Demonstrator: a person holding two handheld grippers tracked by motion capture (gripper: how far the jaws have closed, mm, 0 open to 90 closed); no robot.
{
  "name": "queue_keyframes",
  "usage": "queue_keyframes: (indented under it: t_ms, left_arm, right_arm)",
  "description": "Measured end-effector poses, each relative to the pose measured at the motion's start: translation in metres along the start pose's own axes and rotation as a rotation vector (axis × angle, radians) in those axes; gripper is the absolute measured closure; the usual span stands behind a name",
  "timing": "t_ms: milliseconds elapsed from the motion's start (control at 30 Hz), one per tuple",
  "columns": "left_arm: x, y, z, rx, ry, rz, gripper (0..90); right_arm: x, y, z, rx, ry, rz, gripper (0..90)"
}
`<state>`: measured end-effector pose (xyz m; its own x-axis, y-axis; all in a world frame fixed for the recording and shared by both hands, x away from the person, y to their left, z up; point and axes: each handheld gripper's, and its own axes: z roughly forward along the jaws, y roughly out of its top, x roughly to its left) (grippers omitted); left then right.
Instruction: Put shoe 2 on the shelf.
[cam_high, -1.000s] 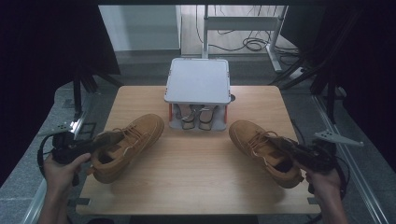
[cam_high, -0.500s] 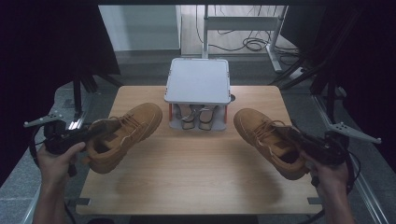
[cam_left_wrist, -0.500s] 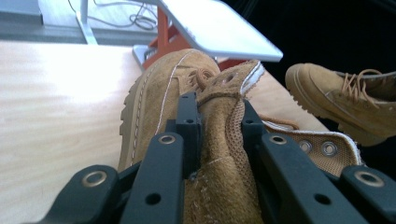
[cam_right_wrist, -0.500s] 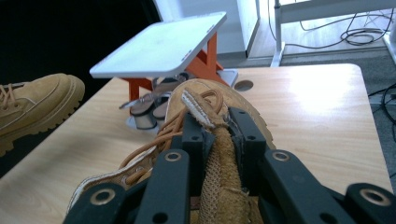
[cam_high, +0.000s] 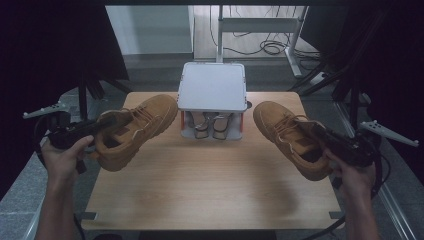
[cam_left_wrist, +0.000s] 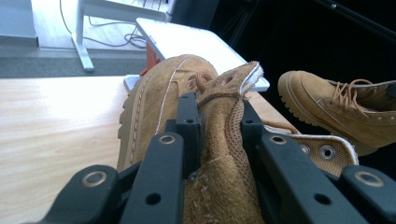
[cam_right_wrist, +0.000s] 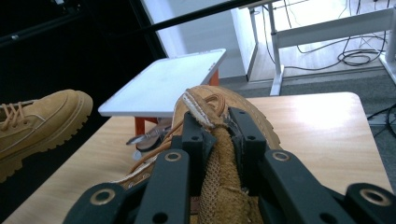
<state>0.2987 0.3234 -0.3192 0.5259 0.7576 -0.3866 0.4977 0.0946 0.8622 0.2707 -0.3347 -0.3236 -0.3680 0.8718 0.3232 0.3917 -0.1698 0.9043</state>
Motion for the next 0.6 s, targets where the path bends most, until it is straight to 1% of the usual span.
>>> queue_keyframes:
  t_ms: [133,333,533,567,600]
  left_arm:
    - [-0.003,0.011,0.004,-0.012,-0.005,0.003,77.0]
    - [-0.008,0.030,0.018,-0.024,-0.019,-0.004,76.9]
    - [-0.009,0.048,0.037,-0.043,-0.036,-0.031,76.9]
    - [-0.009,0.048,0.037,-0.043,-0.036,-0.031,76.9]
    - [-0.010,0.053,0.044,-0.047,-0.041,-0.042,76.9]
  right_arm:
    - [0.003,0.009,0.006,-0.010,0.006,0.006,77.9]
    - [0.010,0.024,0.017,-0.027,0.017,0.013,77.9]
    - [0.019,0.041,0.032,-0.044,0.018,0.018,77.9]
    - [0.020,0.044,0.034,-0.044,0.020,0.023,77.9]
    - [0.021,0.047,0.037,-0.046,0.016,0.021,77.9]
